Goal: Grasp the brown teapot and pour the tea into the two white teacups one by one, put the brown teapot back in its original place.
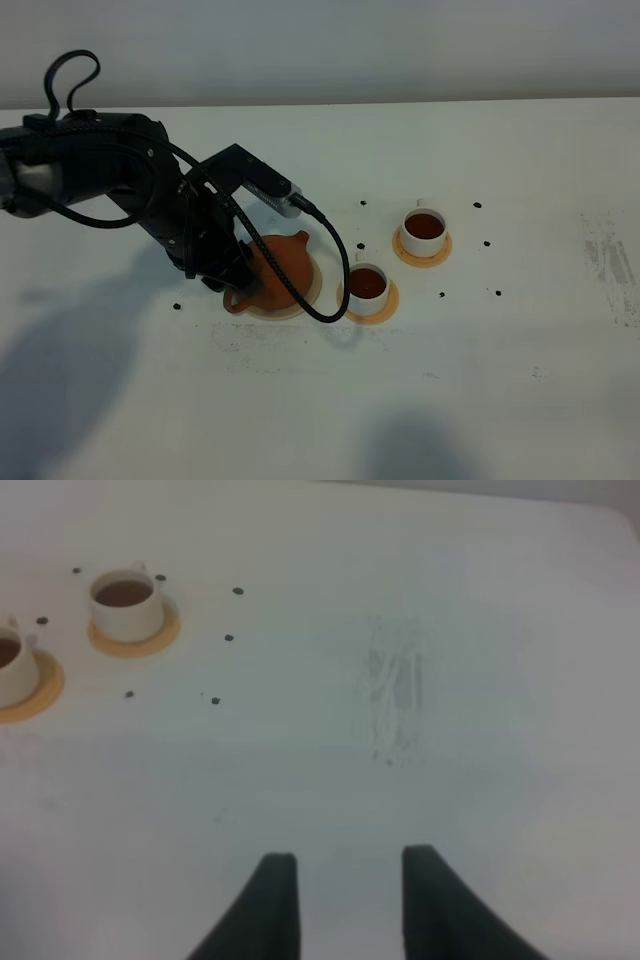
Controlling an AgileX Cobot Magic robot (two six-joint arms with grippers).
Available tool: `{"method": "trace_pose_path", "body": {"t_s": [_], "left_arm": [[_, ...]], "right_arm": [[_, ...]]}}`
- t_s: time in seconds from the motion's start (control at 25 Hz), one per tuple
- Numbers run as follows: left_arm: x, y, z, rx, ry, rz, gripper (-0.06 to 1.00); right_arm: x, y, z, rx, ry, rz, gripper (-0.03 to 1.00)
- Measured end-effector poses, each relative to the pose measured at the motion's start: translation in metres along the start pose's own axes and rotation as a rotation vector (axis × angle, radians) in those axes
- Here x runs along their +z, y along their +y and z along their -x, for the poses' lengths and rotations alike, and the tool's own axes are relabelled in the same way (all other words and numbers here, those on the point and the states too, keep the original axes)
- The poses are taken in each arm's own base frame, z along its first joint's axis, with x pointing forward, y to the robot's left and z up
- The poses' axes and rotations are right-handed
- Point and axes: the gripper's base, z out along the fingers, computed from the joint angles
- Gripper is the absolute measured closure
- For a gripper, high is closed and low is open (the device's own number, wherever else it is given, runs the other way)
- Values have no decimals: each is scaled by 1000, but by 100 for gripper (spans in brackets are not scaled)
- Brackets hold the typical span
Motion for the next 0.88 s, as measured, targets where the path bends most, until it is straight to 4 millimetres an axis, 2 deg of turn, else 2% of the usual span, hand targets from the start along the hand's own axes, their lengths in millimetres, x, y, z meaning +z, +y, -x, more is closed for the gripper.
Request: {"method": "trace_pose_path", "body": {"t_s": [0.28,0.68,0.76,0.88], "left_arm": [[-37,-3,6,12,-65,21,47],[-73,-5,8,6,-121,57,47],[-84,-4,5,-13,-154,70,47],[-96,-1,-10,-61,-191,89,47]], "right_arm": [[0,0,0,0,0,0,71],[0,0,0,0,-1,0,71],[0,0,0,0,-1,0,71],[0,0,0,0,0,0,71]]}}
